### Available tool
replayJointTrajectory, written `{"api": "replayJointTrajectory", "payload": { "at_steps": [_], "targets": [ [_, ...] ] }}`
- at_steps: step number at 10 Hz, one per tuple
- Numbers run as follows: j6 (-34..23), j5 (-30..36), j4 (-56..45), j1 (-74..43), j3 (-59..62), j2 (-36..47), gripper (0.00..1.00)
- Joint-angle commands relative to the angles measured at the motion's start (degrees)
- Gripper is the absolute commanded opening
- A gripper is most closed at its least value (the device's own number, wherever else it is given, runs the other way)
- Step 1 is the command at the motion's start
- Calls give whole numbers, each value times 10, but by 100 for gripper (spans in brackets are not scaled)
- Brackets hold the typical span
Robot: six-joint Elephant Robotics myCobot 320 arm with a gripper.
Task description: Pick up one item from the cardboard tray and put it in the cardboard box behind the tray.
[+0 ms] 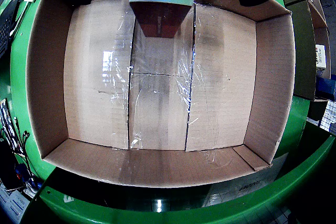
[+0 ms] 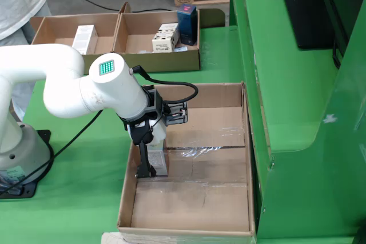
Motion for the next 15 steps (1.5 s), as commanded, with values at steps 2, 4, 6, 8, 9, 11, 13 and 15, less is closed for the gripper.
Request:
{"api": "replayJointTrajectory", "payload": {
  "at_steps": [2, 4, 6, 8, 9, 11, 13, 15],
  "targets": [
    [2, 3, 6, -2, 17, 13, 70],
    [2, 3, 6, -2, 17, 13, 50],
    [2, 3, 6, -2, 17, 13, 30],
    [2, 3, 6, -2, 17, 13, 10],
    [2, 3, 6, -2, 17, 13, 0],
    [2, 3, 6, -2, 17, 13, 0],
    [2, 3, 6, -2, 17, 13, 0],
    [2, 3, 6, -2, 17, 13, 0]
  ]
}}
